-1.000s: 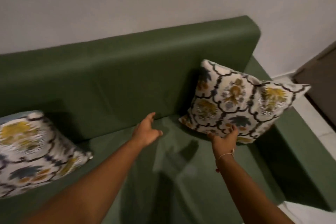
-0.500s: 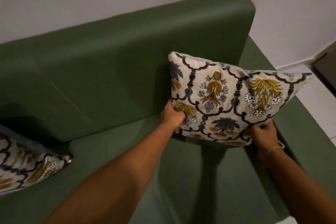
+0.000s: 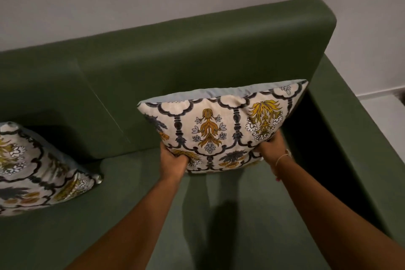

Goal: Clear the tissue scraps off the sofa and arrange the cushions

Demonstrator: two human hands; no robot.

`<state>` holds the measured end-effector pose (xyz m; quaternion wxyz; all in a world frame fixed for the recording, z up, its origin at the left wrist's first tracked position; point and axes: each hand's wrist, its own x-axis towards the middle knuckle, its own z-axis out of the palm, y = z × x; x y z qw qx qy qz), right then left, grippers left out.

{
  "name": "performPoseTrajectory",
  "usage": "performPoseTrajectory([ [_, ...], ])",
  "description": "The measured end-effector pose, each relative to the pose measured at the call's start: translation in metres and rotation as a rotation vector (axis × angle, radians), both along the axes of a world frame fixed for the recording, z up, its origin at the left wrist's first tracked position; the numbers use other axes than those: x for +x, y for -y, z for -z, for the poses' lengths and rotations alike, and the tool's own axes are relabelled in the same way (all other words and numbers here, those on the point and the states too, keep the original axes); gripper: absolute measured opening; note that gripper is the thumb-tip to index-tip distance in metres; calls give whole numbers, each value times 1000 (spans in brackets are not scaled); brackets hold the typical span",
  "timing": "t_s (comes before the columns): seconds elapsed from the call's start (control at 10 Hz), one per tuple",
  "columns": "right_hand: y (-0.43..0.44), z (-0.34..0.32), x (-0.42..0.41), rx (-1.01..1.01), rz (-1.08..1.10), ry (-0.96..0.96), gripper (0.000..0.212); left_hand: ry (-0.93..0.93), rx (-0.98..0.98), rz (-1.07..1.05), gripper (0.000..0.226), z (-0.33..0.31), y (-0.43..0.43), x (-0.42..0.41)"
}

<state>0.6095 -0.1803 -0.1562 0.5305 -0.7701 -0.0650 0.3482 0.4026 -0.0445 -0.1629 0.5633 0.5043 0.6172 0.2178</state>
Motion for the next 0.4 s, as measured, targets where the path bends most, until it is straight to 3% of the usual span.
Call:
performPoseTrajectory([
  [0.2, 14, 2, -14, -118, 19, 126, 86, -51, -43, 138, 81, 7, -6, -17],
  [0.4, 47, -40, -76, -102, 234, 180, 94, -263, -43, 313, 86, -8, -3, -68],
])
